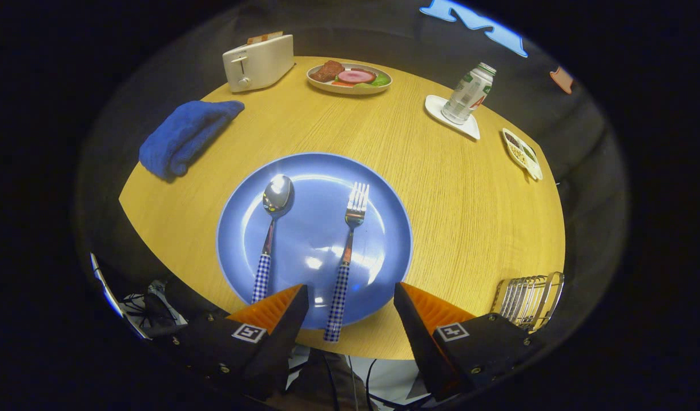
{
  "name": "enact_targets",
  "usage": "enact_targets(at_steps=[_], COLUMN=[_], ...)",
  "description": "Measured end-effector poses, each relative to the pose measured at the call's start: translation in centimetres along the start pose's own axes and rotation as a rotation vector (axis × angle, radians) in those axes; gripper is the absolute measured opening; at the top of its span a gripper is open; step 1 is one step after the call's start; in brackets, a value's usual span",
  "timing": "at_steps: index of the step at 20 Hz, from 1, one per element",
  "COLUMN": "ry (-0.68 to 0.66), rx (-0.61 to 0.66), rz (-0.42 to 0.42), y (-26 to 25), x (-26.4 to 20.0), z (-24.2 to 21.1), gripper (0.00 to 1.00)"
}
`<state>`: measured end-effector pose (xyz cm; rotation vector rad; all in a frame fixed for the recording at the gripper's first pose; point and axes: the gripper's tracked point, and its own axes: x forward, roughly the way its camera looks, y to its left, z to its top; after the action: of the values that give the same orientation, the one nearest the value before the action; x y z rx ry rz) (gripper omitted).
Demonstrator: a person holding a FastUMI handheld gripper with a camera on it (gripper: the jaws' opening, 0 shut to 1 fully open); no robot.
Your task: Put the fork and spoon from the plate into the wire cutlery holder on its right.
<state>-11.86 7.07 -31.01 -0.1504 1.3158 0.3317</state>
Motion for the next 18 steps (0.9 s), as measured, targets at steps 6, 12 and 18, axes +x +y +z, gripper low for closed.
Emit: enact_targets(at_steps=[6, 12, 18], ry=[0.030, 0.087, 0.197], rx=[-0.001, -0.042, -0.106], rz=[-0.004, 0.038, 0.063], y=[0.0, 0.8, 1.1], x=[0.8, 1.9, 2.6], z=[0.2, -0.1, -1.5], gripper=[0.83, 0.57, 0.22])
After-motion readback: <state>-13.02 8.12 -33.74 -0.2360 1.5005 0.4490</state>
